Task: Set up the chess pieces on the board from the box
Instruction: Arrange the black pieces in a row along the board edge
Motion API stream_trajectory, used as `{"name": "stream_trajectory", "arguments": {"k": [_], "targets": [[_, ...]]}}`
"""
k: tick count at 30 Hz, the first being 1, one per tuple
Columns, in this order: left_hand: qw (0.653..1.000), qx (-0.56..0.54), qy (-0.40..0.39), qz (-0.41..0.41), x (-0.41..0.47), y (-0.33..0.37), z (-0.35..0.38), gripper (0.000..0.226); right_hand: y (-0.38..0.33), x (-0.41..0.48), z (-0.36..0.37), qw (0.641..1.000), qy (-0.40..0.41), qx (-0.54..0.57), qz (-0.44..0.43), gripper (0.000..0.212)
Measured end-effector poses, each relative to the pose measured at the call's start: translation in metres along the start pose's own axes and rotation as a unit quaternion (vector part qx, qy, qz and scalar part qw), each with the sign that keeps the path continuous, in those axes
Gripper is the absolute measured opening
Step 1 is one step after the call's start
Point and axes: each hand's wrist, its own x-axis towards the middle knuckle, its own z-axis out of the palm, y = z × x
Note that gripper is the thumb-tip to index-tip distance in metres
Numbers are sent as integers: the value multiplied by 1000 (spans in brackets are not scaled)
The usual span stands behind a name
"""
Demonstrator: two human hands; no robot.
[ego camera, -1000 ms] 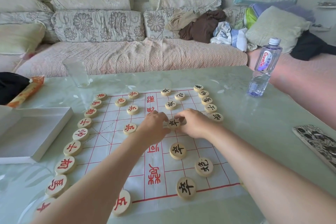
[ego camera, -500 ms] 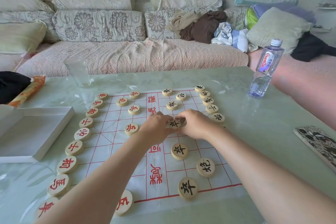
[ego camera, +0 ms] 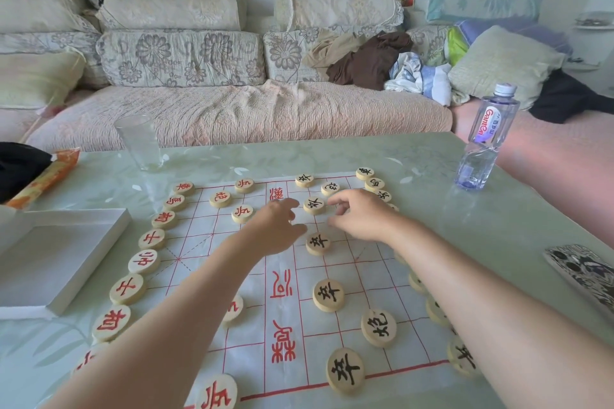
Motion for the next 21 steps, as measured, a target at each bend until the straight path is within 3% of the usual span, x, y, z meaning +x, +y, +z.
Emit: {"name": "stream_trajectory", "arguments": {"k": [6, 10, 14, 21], "targets": [[999, 15, 30, 16, 37, 5, -1, 50, 5, 45, 0, 997, 11, -71, -27, 50], [999, 29, 35, 4, 56, 1, 5, 63, 9, 68, 3, 993, -10, -104, -63, 59], [998, 43, 30, -18, 66, -8, 11, 71, 17, 86, 14, 990, -40, -106, -79, 56], [998, 40, 42, 12, 73, -19, 15, 61, 25, 96, 19, 992, -20, -80, -91, 49]]}}
